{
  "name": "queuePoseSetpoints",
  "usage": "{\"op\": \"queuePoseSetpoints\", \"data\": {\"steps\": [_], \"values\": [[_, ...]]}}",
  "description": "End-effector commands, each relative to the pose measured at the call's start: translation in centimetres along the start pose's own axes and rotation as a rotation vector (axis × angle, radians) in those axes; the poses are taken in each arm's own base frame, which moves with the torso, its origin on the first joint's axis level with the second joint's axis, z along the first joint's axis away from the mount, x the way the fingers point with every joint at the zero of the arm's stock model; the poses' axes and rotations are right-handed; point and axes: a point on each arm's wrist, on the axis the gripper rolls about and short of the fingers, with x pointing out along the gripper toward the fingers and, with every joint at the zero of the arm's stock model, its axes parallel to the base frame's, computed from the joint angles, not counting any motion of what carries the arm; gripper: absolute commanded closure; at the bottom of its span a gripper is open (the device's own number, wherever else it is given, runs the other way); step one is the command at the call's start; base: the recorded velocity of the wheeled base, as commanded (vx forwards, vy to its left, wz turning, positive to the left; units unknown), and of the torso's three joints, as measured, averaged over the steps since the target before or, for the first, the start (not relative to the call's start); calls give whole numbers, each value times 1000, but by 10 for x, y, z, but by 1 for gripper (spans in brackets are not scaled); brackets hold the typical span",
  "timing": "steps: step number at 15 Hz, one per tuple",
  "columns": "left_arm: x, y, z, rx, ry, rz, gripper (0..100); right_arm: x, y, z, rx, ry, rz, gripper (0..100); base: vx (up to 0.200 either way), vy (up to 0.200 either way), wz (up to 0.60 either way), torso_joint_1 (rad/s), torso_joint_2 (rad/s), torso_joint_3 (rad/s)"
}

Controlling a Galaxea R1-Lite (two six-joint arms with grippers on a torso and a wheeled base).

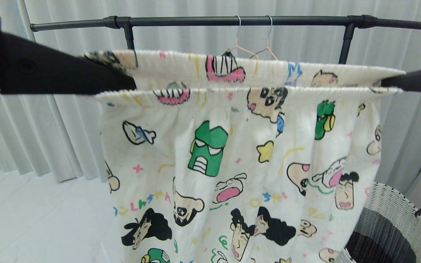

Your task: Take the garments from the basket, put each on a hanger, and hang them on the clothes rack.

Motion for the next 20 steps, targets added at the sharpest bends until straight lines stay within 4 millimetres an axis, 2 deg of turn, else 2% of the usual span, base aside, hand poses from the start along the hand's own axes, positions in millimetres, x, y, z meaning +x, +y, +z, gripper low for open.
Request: {"op": "queuePoseSetpoints", "data": {"steps": [1, 3, 7, 9, 10, 14, 19, 20], "values": [[23, -2, -16, 21, 90, 18, 100, -17, 6, -9, -13, -5, 38, 100, 0, 0, 0, 0, 0, 0], [33, -5, -17, 18, 56, 11, 100, -18, 6, -10, -15, -13, 42, 100, 0, 0, 0, 0, 0, 0], [19, -5, -1, 17, -28, -4, 100, -11, 6, 0, -7, -96, 34, 100, 0, 0, 0, 0, 0, 0], [20, -4, -5, 19, -14, 1, 100, -7, 6, -6, -5, -68, 34, 100, 0, 0, 0, 0, 0, 0], [24, -3, -13, 30, 18, 24, 100, -4, 6, -13, -9, -40, 32, 100, 0, 0, 0, 0, 0, 0], [14, -2, -3, 17, -41, 47, 100, -5, 7, -10, -10, -54, 32, 100, 0, 0, 0, 0, 0, 0], [15, -8, -4, 28, -35, 21, 100, -3, 12, -13, -26, -39, 64, 100, 0, 0, 0, 0, 0, 0], [15, -7, -4, 28, -36, 22, 100, -2, 12, -13, -26, -36, 58, 0, 0, 0, 0, 0, 0, 0]]}}
